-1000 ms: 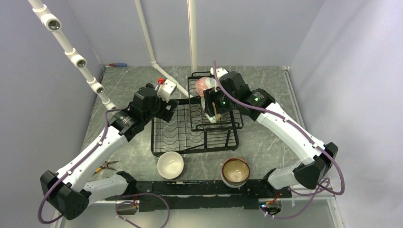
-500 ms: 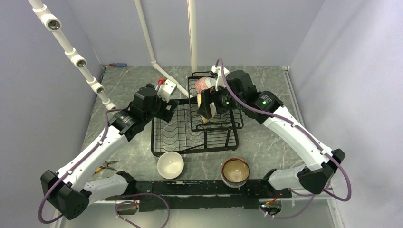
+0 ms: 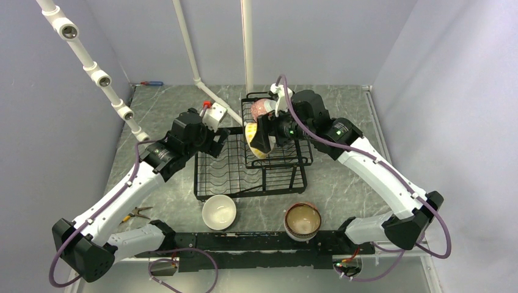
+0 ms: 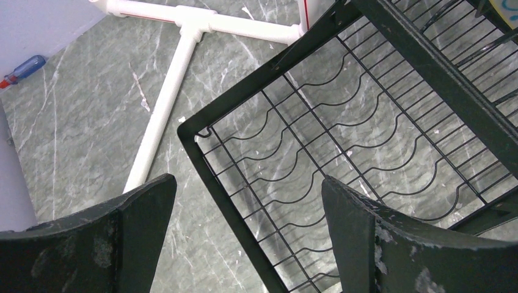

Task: Load the bowls into the dish rack
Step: Place the bowl in the dish rack, then adjust the bowl in the dish rack.

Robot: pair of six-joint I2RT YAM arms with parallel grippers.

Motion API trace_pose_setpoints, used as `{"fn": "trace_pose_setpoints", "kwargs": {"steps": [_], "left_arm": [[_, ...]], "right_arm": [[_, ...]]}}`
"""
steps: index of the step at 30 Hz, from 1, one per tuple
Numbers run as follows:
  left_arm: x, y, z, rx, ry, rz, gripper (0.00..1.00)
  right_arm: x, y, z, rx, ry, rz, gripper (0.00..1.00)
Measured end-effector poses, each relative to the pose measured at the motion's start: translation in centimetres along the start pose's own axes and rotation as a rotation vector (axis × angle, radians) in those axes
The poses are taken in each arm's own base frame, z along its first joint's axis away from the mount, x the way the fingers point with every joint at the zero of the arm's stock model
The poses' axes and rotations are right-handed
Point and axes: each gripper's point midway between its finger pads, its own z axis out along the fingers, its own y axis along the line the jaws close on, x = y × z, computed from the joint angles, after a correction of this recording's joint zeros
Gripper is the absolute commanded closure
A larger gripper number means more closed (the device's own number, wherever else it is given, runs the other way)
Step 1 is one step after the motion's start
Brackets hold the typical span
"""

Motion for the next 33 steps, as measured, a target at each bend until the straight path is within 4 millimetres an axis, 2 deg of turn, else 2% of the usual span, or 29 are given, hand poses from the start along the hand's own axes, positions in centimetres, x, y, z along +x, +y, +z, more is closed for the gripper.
{"fn": "trace_pose_setpoints", "kwargs": {"steps": [7,15,20,24,28,31,33], "left_arm": [[0.0,0.0,0.0,0.0,0.0,0.0,0.06],[0.0,0.2,-0.1,-0.01,-0.001,-0.007,0.06],[-0.3,0.3,-0.4,-0.012,-0.014,-0.011,0.06],[-0.5,0.2,-0.5,-0.011,-0.022,-0.023,0.06],[-0.6,0.0,-0.6,-0.005,-0.022,-0.052,0.06],[-1.7,-0.4,-0.6,0.017,-0.033,-0.103,0.09],[-3.3,-0.4,-0.7,0.022,-0.053,-0.152,0.11]], "right_arm": [[-0.3,0.5,-0.1,-0.029,-0.031,-0.01,0.01],[-1.5,1.1,-0.8,-0.053,-0.093,-0.027,0.0],[-2.3,0.8,-1.4,-0.068,-0.134,-0.022,0.0],[-3.6,-0.8,-2.0,-0.068,-0.18,0.015,0.01],[-4.9,-3.7,-2.4,-0.04,-0.23,0.071,0.02],[-5.8,-5.9,-2.4,-0.009,-0.258,0.105,0.03],[-6.1,-7.1,-1.9,0.001,-0.259,0.125,0.05]]}}
